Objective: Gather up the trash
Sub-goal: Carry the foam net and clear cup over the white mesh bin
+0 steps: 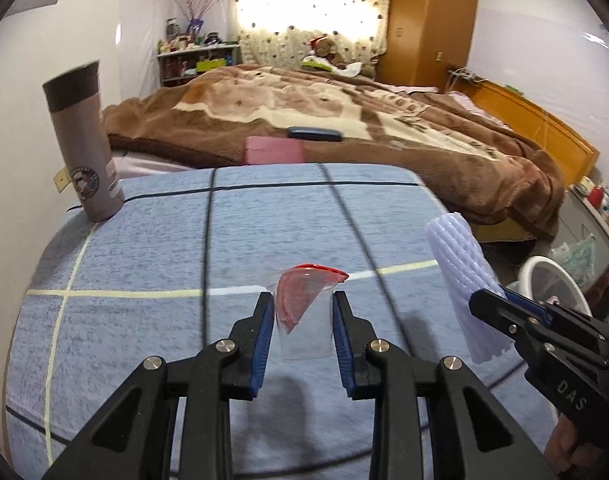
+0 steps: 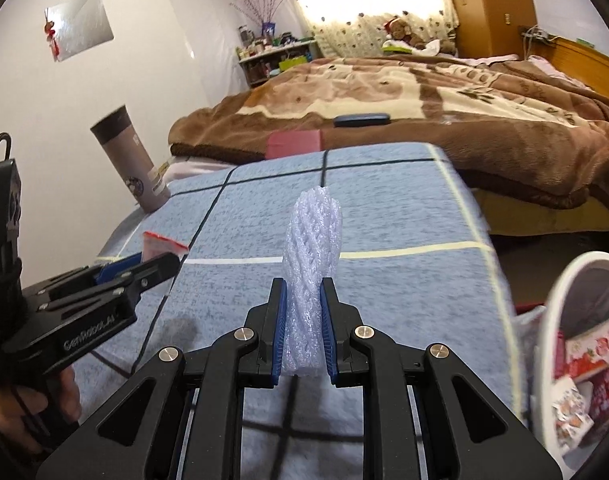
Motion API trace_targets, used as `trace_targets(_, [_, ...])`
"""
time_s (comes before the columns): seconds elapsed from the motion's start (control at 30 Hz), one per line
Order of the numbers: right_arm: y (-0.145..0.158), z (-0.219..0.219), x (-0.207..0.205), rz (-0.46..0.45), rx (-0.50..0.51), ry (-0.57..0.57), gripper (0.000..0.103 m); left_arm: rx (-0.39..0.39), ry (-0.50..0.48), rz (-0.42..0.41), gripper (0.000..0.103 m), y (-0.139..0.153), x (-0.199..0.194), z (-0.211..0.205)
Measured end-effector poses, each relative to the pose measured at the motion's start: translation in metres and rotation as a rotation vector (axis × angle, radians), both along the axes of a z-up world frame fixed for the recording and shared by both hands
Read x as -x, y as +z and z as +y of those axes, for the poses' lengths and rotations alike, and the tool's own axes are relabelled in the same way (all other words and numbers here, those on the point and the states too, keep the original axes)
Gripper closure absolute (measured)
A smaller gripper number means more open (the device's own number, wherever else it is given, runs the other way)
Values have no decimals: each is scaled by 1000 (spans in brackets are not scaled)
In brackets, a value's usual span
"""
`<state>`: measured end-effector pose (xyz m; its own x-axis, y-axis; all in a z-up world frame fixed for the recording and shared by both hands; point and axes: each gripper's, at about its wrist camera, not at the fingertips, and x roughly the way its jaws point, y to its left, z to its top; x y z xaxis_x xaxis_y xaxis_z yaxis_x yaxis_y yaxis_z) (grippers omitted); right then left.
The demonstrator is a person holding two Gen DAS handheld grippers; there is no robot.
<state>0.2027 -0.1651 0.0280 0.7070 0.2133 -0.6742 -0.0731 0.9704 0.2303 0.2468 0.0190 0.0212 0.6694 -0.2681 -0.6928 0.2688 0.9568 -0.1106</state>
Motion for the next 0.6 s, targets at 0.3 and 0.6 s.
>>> trace_targets(0.3, [17, -55, 49, -45, 16, -111, 86, 42, -132, -45, 73, 22, 36, -63])
trace_targets(0.6, [19, -119, 86, -41, 58, -267, 86, 63, -286, -37, 73, 24, 66, -147])
